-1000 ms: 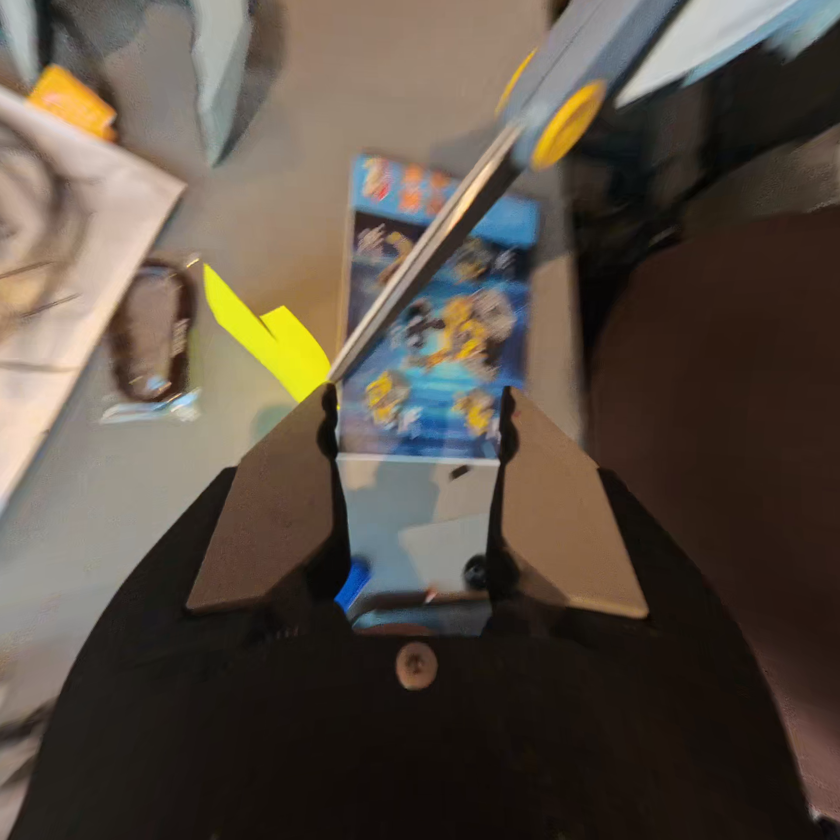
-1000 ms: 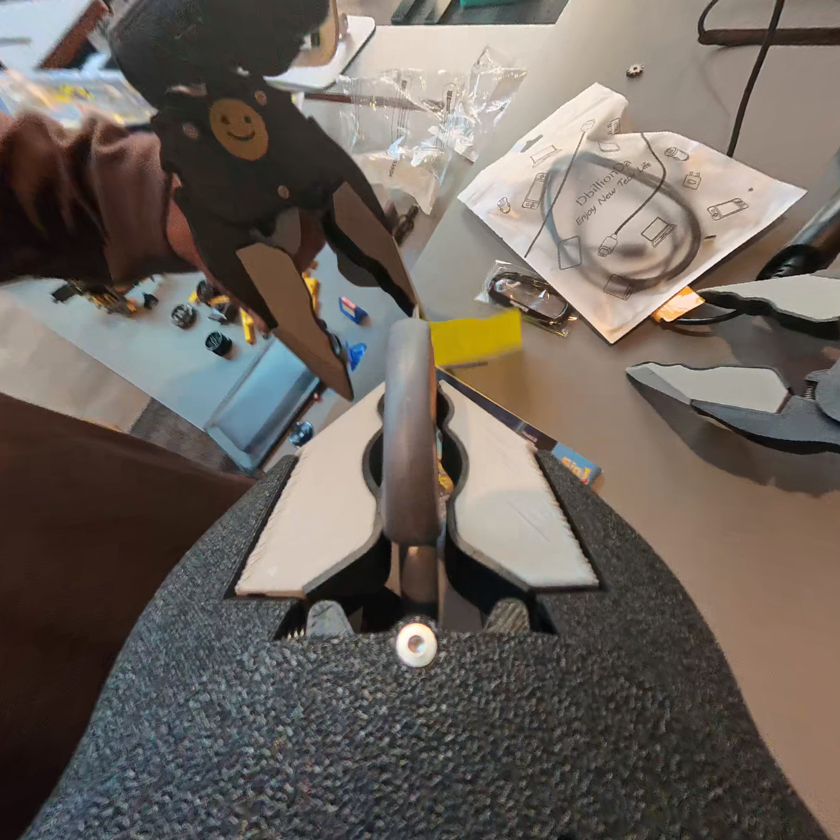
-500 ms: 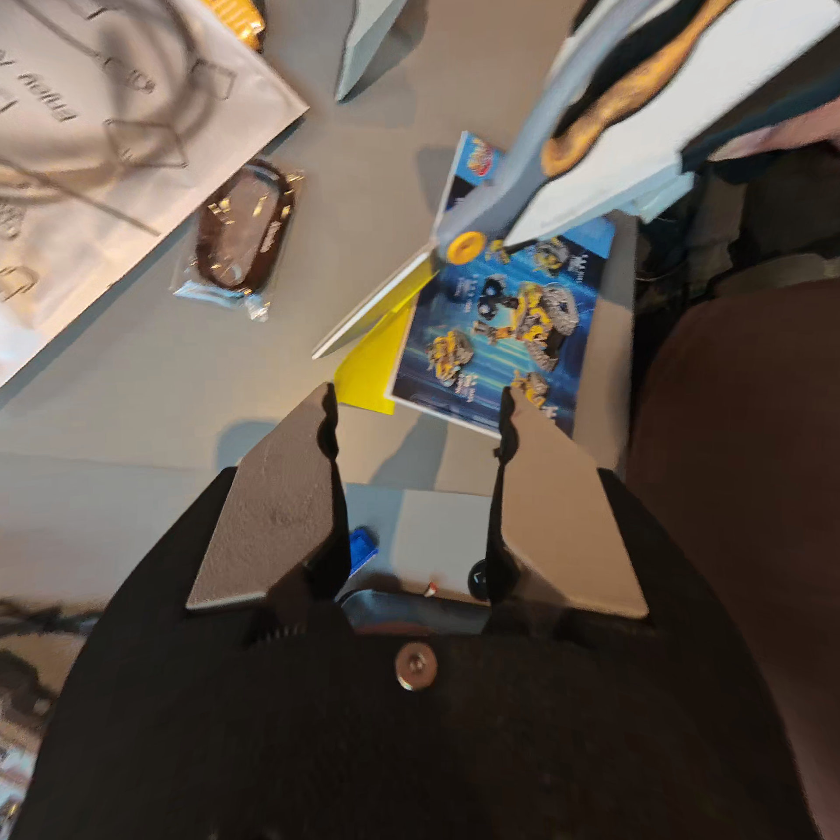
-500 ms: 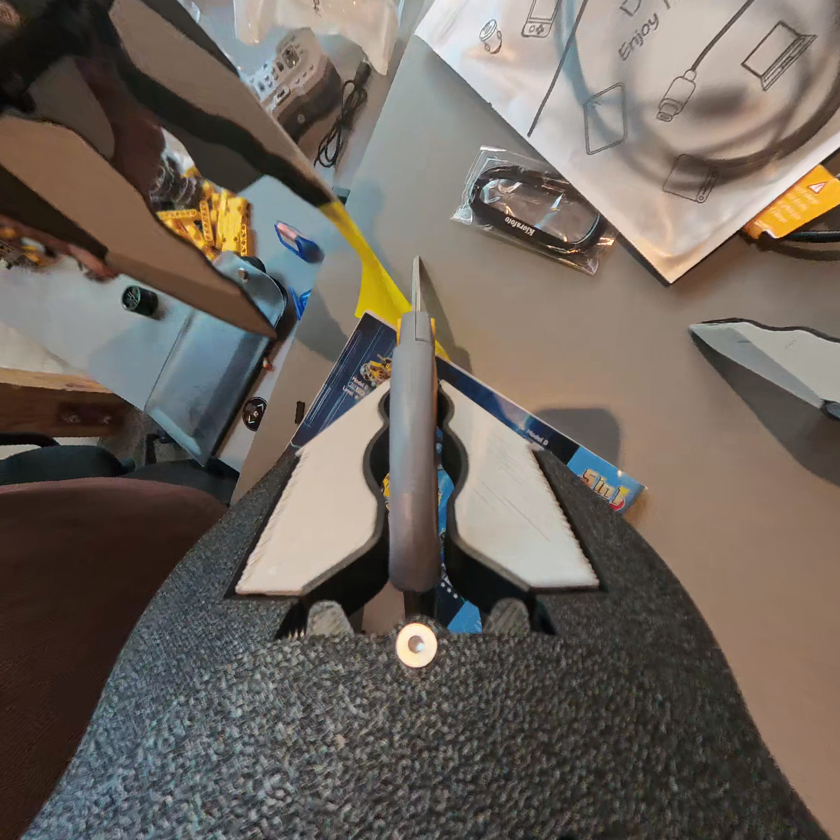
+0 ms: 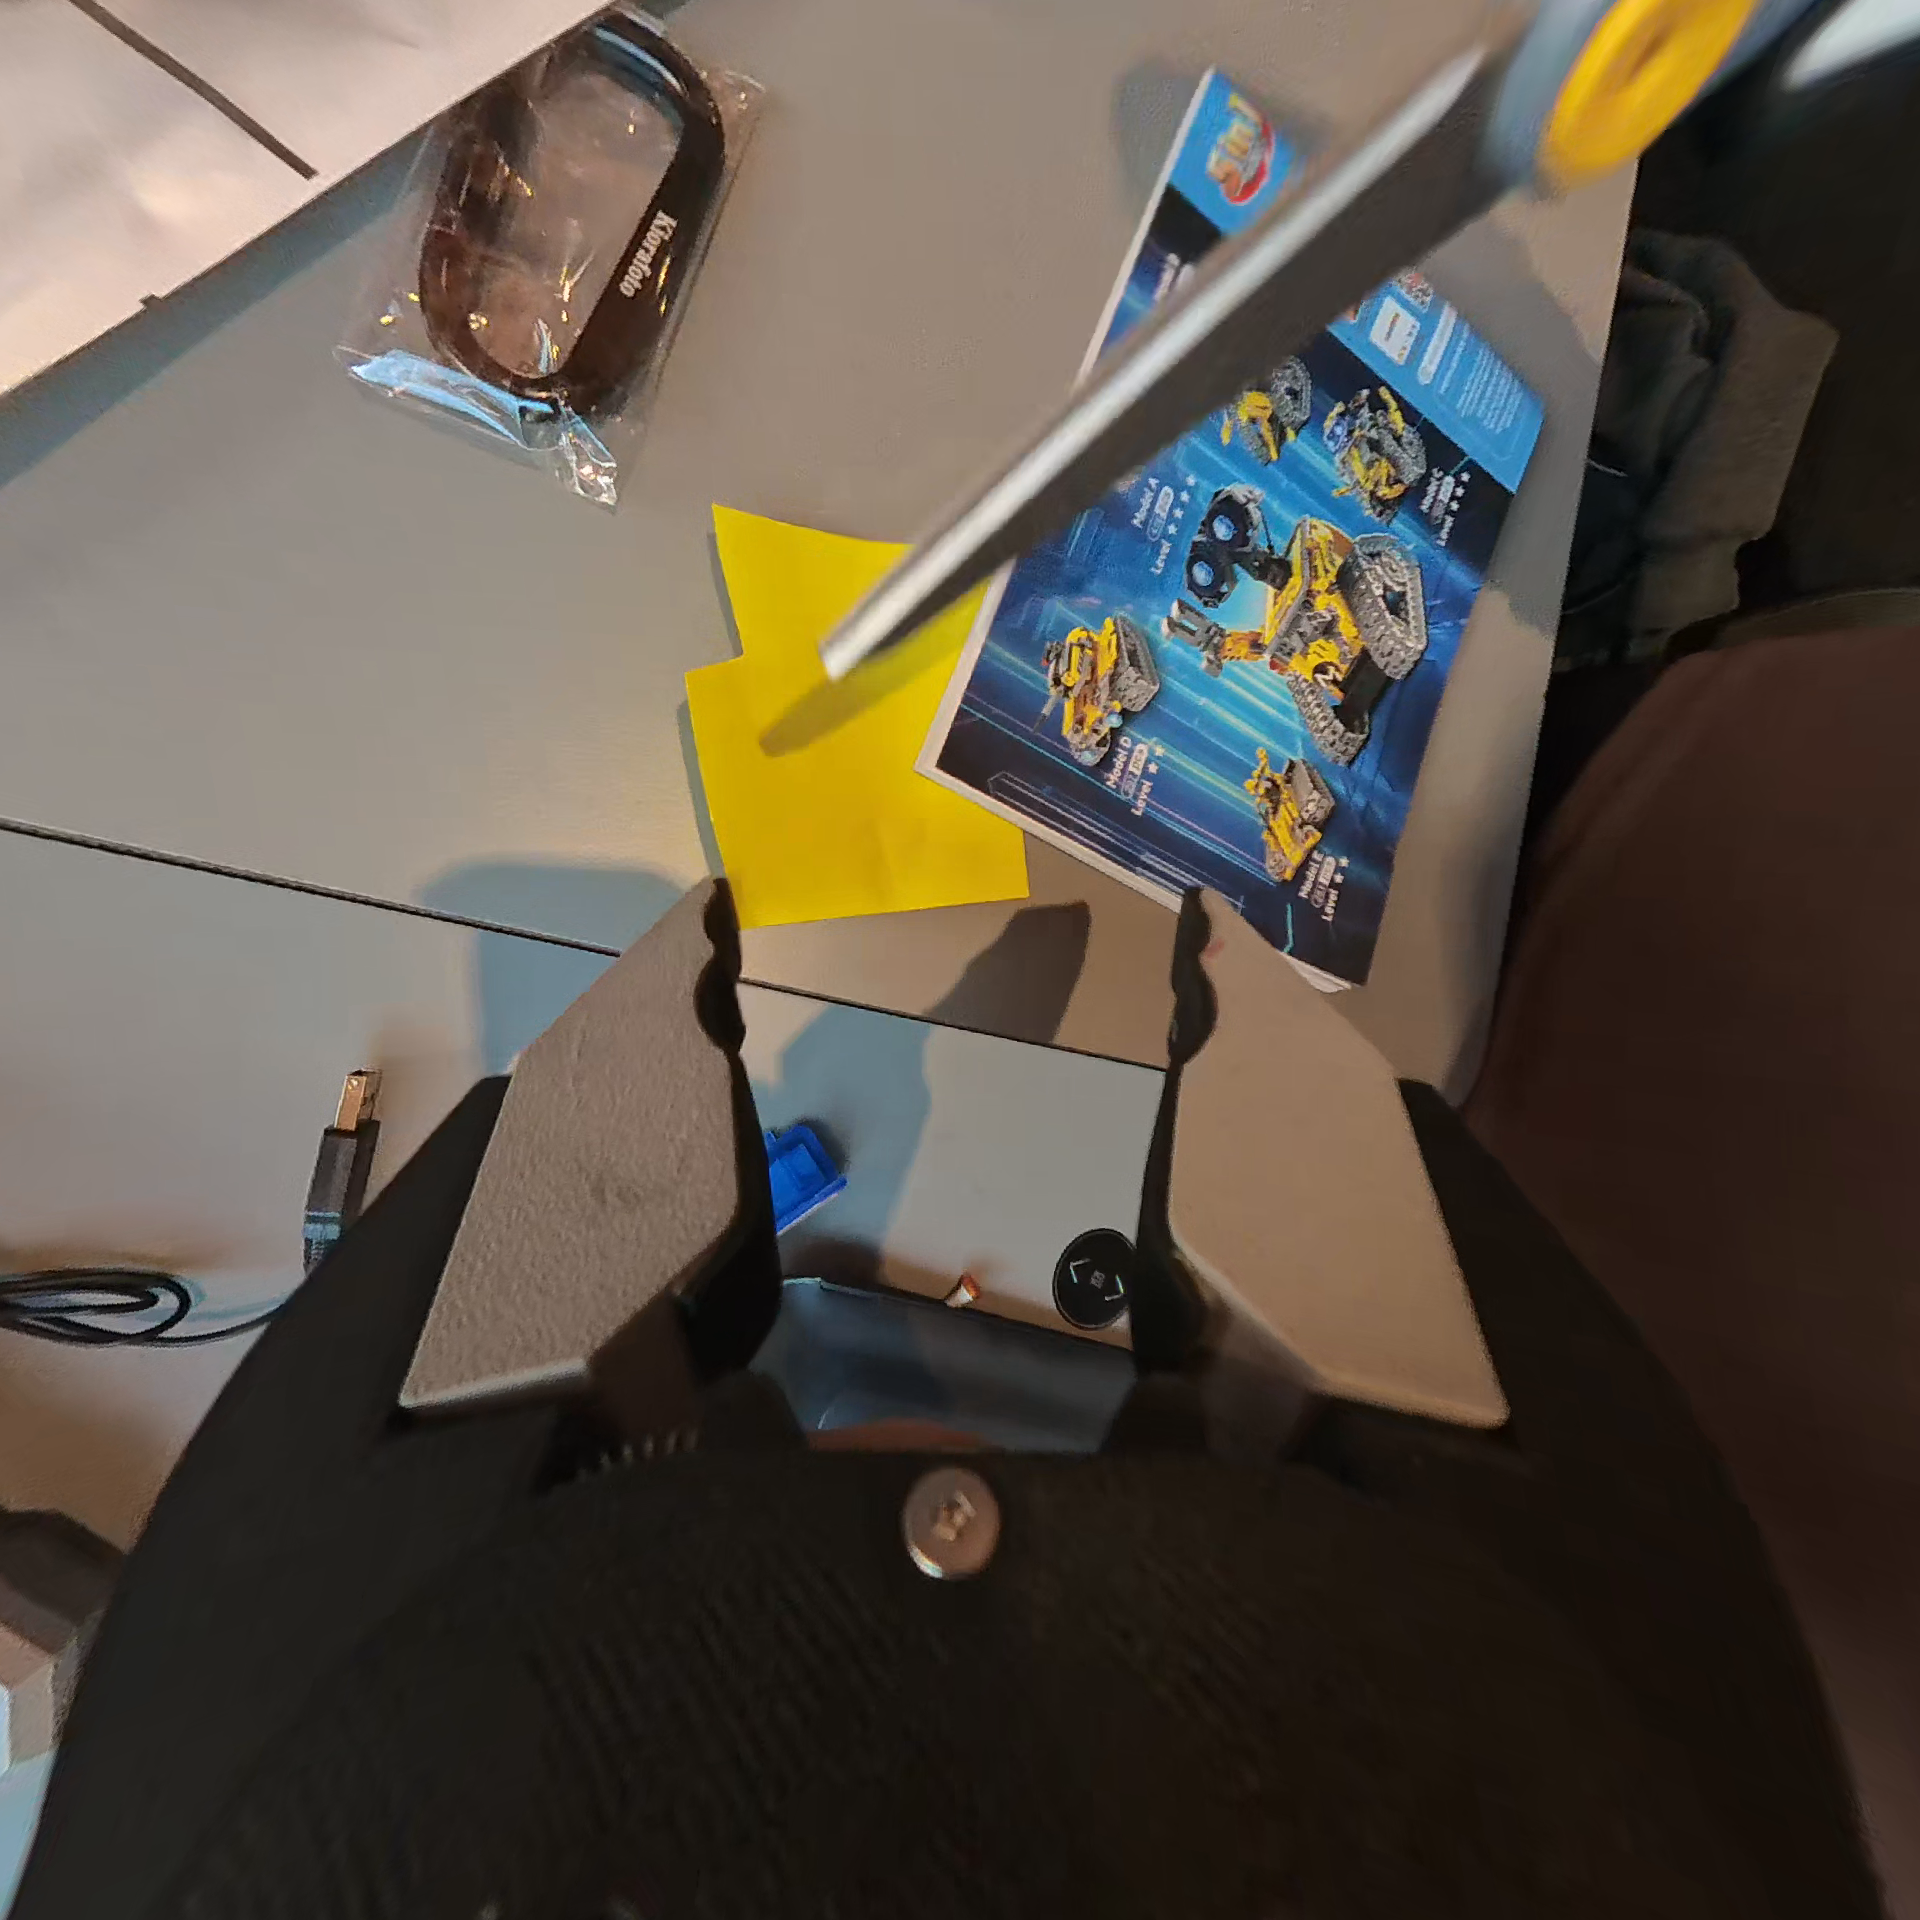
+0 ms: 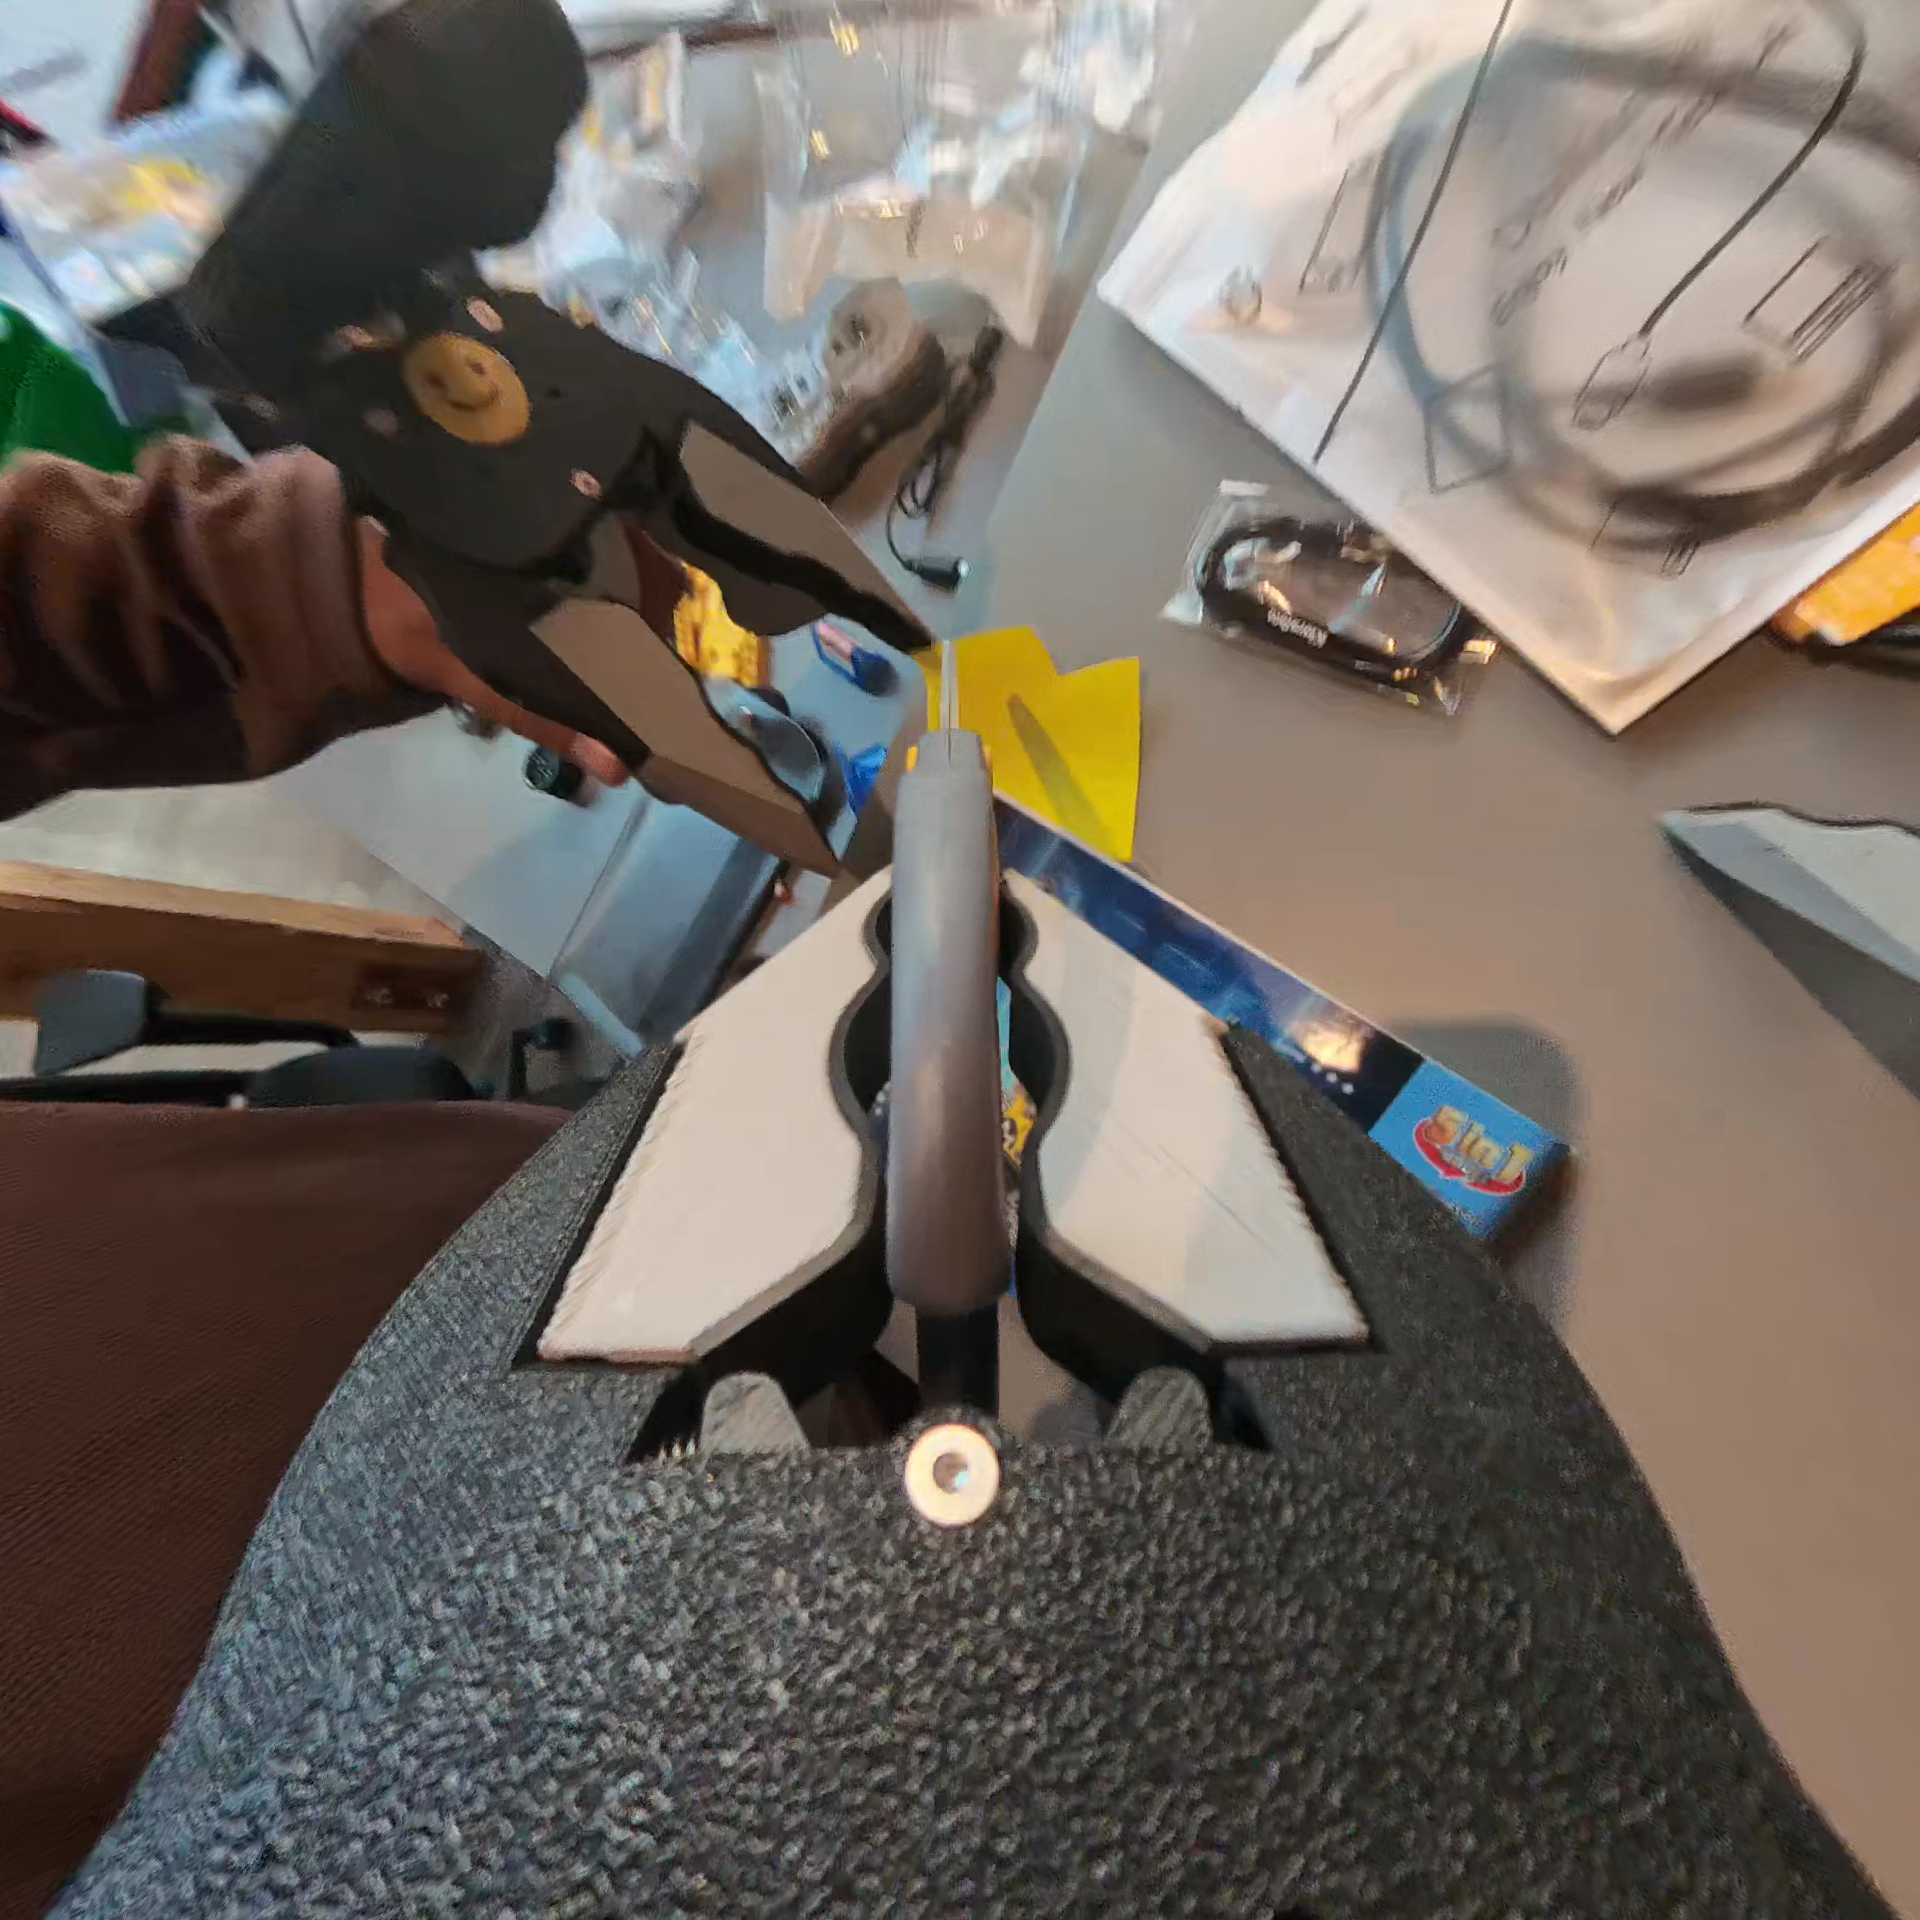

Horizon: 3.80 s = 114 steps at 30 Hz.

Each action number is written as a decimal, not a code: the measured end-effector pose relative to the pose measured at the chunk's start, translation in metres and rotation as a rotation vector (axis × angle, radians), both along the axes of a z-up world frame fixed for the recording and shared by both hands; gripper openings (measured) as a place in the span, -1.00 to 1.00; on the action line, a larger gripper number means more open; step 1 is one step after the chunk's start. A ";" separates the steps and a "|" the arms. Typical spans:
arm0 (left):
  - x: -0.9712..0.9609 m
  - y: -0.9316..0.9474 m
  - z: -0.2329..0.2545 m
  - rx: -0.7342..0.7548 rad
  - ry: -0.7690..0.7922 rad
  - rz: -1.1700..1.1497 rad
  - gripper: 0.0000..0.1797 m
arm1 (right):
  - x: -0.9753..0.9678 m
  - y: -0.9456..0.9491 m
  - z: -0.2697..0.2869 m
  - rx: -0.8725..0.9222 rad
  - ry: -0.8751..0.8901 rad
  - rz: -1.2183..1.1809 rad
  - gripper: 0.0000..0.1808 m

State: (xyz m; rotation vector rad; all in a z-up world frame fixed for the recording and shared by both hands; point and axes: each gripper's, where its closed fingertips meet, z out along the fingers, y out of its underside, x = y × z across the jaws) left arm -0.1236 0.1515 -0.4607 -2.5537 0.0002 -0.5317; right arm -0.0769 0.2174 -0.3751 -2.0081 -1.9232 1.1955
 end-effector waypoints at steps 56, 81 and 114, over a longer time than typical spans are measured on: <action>0.025 -0.009 -0.004 0.230 0.925 -0.474 -0.29 | -0.008 -0.003 -0.016 0.405 -0.669 0.563 -0.86; 0.000 0.036 0.134 0.576 1.087 -0.371 -0.87 | 0.016 -0.018 0.074 0.012 0.019 0.217 -0.79; 0.018 0.043 0.178 0.749 1.340 -0.693 -0.88 | 0.087 -0.037 0.109 -1.018 -0.328 0.460 -0.54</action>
